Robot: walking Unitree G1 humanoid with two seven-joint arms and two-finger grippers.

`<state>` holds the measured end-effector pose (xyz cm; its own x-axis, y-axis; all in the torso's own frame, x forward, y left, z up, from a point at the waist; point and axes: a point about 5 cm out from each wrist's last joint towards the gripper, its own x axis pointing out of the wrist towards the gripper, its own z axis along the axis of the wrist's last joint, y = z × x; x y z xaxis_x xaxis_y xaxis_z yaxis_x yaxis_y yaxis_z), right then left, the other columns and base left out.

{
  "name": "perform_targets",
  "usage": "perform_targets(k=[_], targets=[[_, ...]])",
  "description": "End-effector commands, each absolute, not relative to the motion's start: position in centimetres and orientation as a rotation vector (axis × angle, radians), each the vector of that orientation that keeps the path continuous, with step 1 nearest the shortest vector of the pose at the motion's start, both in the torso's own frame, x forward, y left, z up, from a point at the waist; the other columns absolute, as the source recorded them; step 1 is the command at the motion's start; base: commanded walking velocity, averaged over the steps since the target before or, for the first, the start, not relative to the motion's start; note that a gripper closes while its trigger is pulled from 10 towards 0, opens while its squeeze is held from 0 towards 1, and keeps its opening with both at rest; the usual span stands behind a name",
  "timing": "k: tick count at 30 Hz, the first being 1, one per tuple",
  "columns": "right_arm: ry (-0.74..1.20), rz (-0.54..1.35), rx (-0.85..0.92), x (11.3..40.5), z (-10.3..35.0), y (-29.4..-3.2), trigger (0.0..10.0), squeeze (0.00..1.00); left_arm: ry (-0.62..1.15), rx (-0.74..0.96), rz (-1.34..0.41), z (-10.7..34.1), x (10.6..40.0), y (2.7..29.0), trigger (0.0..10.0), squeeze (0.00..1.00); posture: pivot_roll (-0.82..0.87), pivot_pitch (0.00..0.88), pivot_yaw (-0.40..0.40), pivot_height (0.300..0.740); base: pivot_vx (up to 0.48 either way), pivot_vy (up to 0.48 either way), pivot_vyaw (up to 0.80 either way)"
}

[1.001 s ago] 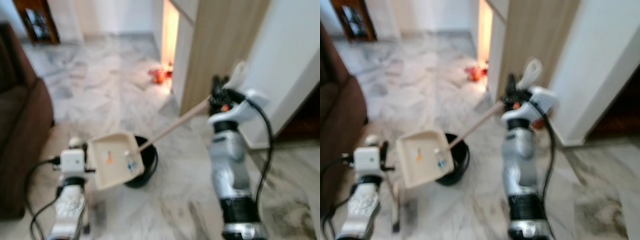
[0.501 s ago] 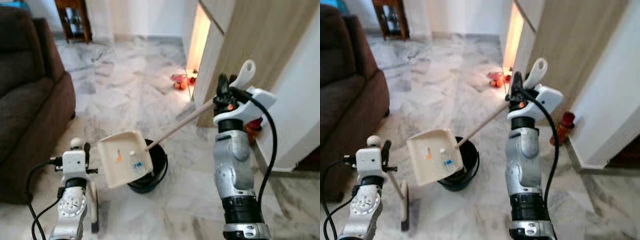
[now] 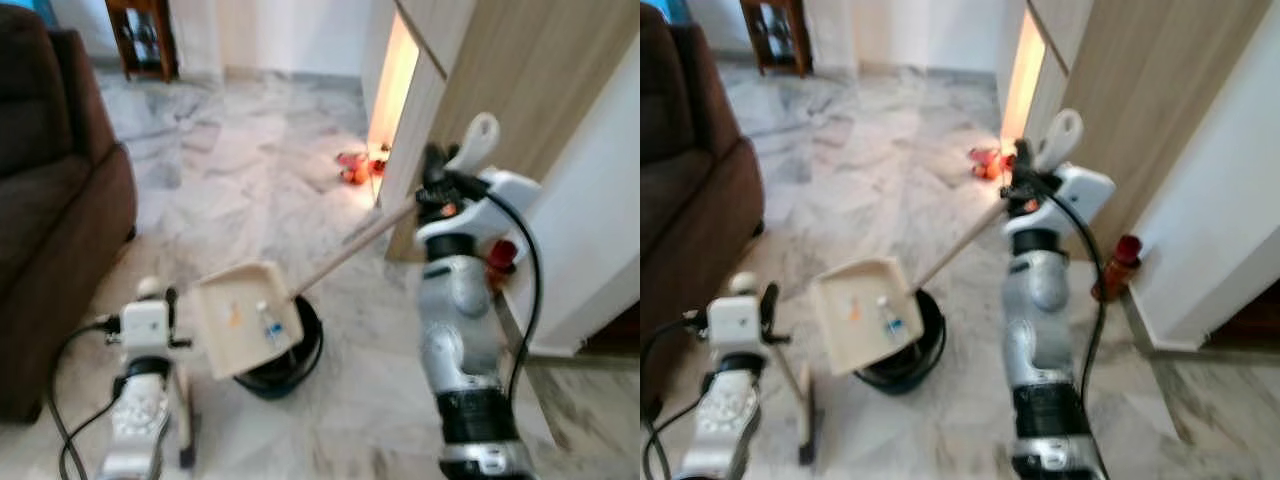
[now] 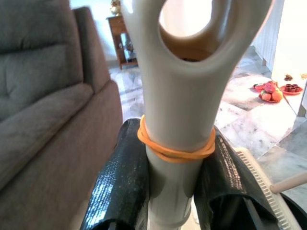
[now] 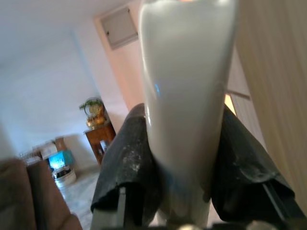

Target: Sweep floor

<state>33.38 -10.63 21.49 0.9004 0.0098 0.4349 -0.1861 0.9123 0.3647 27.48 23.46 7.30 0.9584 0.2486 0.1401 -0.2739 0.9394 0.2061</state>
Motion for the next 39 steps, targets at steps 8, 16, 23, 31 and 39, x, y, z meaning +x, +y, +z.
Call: perform_targets(k=[8,16,23,31,39], targets=[[-0.548,0.082,0.440,32.97,23.59,-11.65,10.0,0.00,-0.161,0.215,0.245,8.09,27.96,22.59,10.0,0.00,0.17,0.000,-0.037,0.740,0.277,0.000,0.00],[-0.550,0.086,0.442,32.92,23.63,-11.71,10.0,0.00,-0.160,0.213,0.246,8.06,27.93,22.52,10.0,0.00,0.17,0.000,-0.037,0.740,0.277,0.000,0.00],[-0.550,0.089,0.438,32.89,23.65,-11.69,10.0,0.00,-0.163,0.208,0.247,8.00,27.83,22.43,10.0,0.00,0.17,0.000,-0.041,0.740,0.153,0.000,0.00],[-0.551,0.091,0.435,32.91,23.68,-11.71,10.0,0.00,-0.164,0.206,0.246,7.98,27.83,22.34,10.0,0.00,0.17,0.000,-0.042,0.740,0.000,0.000,0.00],[-0.551,0.091,0.435,32.91,23.68,-11.71,10.0,0.00,-0.164,0.206,0.246,7.98,27.83,22.34,10.0,0.00,0.17,0.000,-0.042,0.740,0.000,0.000,0.00]])
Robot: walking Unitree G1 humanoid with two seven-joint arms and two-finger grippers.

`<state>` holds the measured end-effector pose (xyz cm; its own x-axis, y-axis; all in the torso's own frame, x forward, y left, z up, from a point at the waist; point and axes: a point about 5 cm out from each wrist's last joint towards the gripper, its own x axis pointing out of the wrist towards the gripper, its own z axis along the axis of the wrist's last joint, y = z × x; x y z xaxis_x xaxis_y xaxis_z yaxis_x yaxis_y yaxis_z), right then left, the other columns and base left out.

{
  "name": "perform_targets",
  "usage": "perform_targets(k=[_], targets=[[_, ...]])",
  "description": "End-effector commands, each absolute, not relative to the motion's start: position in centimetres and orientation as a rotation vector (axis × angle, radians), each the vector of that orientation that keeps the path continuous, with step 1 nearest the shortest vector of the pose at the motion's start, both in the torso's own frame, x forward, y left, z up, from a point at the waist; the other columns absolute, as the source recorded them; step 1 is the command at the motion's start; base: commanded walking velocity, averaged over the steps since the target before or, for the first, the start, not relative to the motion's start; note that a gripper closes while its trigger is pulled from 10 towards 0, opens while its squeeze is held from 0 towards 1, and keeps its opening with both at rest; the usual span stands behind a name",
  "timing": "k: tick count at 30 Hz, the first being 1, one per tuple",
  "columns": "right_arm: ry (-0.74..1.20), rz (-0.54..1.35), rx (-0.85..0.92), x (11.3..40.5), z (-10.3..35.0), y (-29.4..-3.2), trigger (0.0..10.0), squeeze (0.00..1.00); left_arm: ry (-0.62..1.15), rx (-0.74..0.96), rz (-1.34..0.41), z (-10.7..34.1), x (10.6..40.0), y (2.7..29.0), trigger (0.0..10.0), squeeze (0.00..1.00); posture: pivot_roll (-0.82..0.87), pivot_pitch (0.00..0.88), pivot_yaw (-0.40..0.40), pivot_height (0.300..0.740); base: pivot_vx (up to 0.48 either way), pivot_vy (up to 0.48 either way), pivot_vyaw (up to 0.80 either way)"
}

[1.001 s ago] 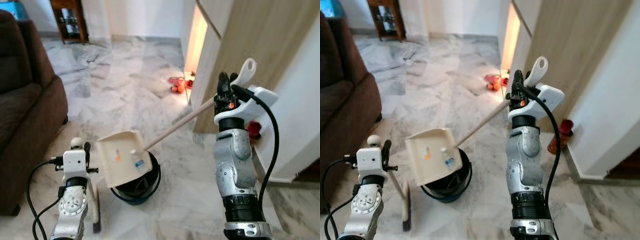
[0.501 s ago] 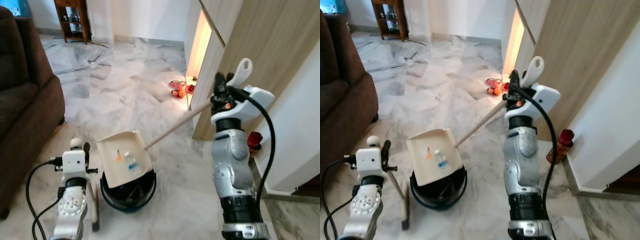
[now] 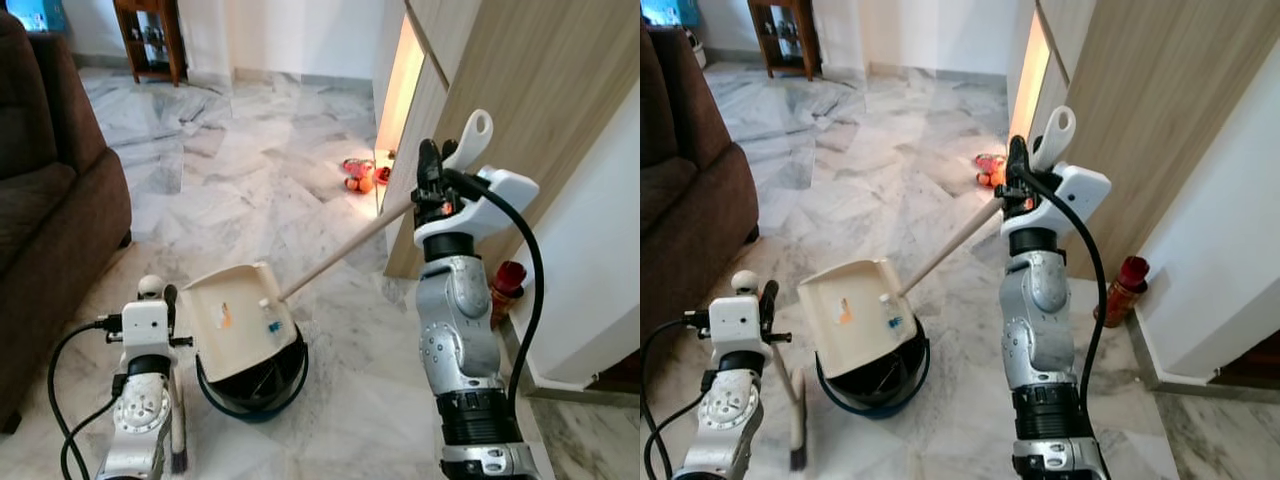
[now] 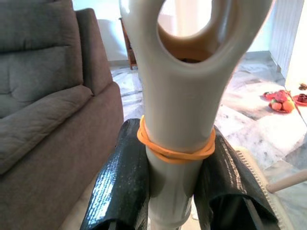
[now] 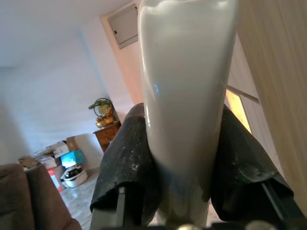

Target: Sweep floor

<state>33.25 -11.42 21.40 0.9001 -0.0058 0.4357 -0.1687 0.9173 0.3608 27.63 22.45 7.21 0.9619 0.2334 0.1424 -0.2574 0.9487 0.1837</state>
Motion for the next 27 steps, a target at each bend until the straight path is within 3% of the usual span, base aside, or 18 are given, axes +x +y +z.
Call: perform_targets(k=[1,27], targets=[[-0.551,0.091,0.435,32.91,23.68,-11.71,10.0,0.00,-0.164,0.206,0.246,7.98,27.83,22.34,10.0,0.00,0.17,0.000,-0.042,0.740,0.000,0.000,0.00],[-0.551,0.091,0.435,32.91,23.68,-11.71,10.0,0.00,-0.164,0.206,0.246,7.98,27.83,22.34,10.0,0.00,0.17,0.000,-0.042,0.740,0.000,0.000,0.00]])
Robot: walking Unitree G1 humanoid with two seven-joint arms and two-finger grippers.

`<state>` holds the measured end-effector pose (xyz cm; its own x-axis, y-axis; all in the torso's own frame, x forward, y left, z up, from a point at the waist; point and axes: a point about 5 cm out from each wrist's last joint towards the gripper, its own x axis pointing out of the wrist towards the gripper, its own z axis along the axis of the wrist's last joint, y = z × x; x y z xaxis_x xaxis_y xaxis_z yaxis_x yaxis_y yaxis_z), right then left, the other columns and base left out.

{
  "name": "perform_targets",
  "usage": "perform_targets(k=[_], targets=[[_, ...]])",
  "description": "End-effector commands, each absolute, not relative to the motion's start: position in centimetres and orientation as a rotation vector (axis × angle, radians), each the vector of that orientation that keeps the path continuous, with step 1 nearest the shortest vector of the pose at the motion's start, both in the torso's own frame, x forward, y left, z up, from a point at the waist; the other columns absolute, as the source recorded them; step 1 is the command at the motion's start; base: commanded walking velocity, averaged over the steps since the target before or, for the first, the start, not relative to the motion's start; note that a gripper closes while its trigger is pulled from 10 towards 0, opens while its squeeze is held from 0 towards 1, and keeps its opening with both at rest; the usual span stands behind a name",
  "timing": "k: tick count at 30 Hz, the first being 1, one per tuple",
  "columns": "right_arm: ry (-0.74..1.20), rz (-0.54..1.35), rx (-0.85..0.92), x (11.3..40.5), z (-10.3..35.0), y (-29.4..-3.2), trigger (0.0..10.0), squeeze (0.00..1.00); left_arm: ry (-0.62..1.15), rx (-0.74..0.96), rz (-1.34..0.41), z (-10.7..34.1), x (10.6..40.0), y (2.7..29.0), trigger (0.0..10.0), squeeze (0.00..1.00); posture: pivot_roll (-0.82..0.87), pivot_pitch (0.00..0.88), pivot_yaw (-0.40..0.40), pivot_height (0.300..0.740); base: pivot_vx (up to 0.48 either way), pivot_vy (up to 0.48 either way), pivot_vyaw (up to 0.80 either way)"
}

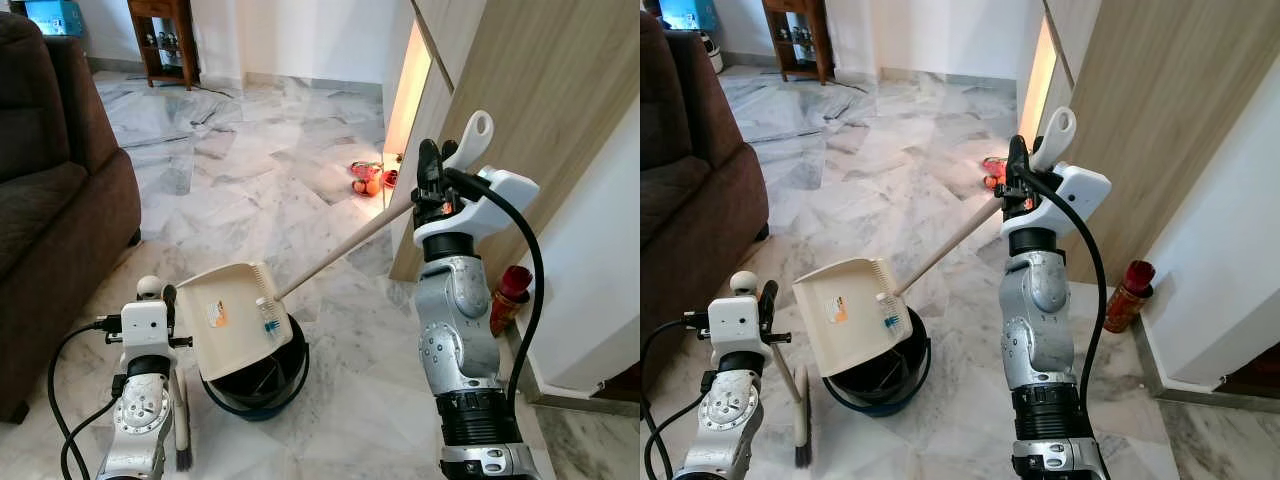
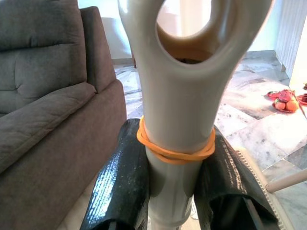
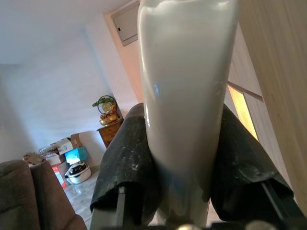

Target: Sweep floor

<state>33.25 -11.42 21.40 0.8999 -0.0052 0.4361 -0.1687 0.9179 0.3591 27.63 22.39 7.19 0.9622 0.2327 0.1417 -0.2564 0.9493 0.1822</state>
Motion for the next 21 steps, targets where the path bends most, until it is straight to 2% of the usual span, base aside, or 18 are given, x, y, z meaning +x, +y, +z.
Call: perform_targets(k=[1,21], targets=[[-0.551,0.091,0.435,32.91,23.68,-11.71,10.0,0.00,-0.164,0.206,0.246,7.98,27.83,22.34,10.0,0.00,0.17,0.000,-0.042,0.740,0.000,0.000,0.00],[-0.552,0.090,0.434,32.91,23.69,-11.71,10.0,0.00,-0.165,0.206,0.245,7.98,27.83,22.32,10.0,0.00,0.17,0.000,-0.042,0.740,0.000,0.000,0.00]])
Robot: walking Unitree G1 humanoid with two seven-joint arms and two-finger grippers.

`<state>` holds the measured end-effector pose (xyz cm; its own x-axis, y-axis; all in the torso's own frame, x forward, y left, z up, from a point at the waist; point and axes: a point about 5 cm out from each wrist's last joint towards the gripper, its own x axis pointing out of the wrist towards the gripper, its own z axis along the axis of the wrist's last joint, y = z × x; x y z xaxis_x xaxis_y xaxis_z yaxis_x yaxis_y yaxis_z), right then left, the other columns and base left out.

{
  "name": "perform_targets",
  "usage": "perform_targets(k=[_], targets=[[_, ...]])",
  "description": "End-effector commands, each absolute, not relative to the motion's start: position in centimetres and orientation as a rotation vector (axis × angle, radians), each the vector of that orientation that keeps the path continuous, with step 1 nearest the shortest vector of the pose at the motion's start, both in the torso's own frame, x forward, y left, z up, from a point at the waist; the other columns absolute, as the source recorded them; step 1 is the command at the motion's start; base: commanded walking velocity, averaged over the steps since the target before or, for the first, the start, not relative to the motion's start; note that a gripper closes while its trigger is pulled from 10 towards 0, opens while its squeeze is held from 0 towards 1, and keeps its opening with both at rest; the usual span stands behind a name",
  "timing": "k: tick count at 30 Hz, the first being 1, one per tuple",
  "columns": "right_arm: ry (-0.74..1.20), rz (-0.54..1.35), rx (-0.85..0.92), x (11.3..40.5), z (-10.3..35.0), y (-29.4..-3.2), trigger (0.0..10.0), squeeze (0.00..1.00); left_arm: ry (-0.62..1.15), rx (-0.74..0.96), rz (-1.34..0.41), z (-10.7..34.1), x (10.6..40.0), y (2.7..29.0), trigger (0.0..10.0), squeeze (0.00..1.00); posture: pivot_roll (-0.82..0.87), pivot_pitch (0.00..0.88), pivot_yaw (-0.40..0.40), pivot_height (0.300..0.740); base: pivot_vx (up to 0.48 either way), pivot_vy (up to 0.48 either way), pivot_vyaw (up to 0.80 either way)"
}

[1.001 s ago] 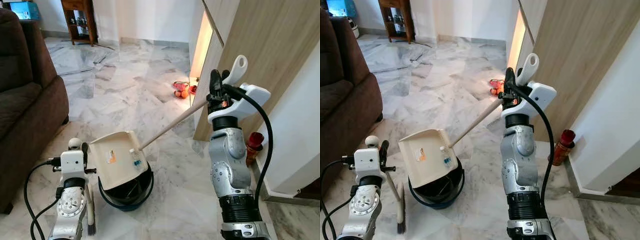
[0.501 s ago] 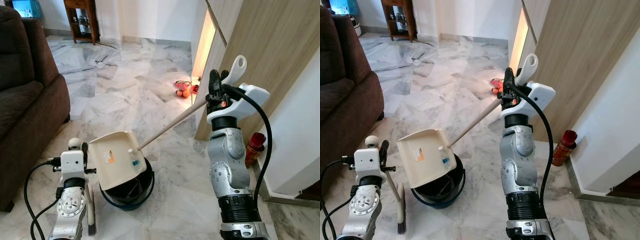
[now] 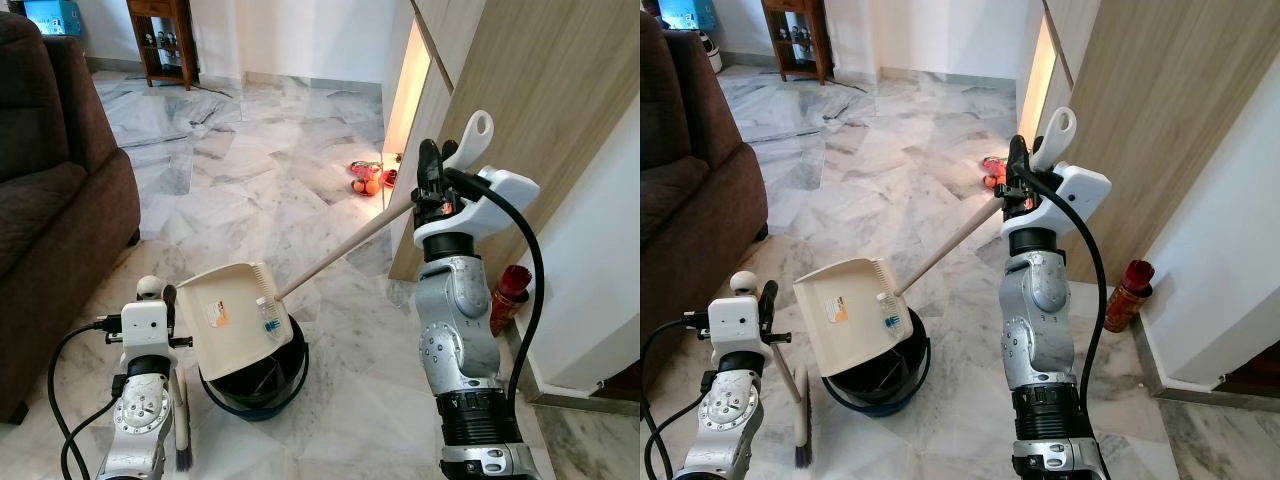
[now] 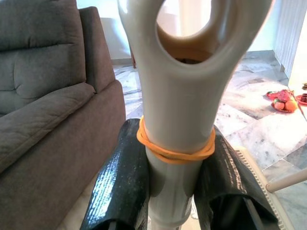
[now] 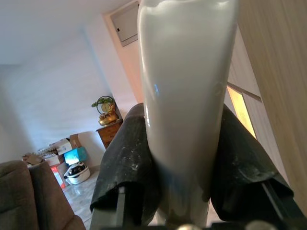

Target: Sweep floor

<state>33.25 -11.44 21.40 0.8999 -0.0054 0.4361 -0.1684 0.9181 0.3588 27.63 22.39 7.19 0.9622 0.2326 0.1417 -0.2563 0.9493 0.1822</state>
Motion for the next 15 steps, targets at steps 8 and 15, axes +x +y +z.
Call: perform_targets(k=[8,15], targets=[[-0.595,0.128,0.170,32.0,22.8,-9.6,10.0,0.00,-0.147,0.188,0.237,7.3,27.3,21.6,10.0,0.00,0.16,0.000,-0.059,0.740,0.000,0.000,0.00],[-0.602,0.122,0.159,31.9,22.7,-9.5,10.0,0.00,-0.149,0.189,0.238,7.3,27.3,21.5,10.0,0.00,0.16,0.000,-0.058,0.740,0.000,0.000,0.00]])
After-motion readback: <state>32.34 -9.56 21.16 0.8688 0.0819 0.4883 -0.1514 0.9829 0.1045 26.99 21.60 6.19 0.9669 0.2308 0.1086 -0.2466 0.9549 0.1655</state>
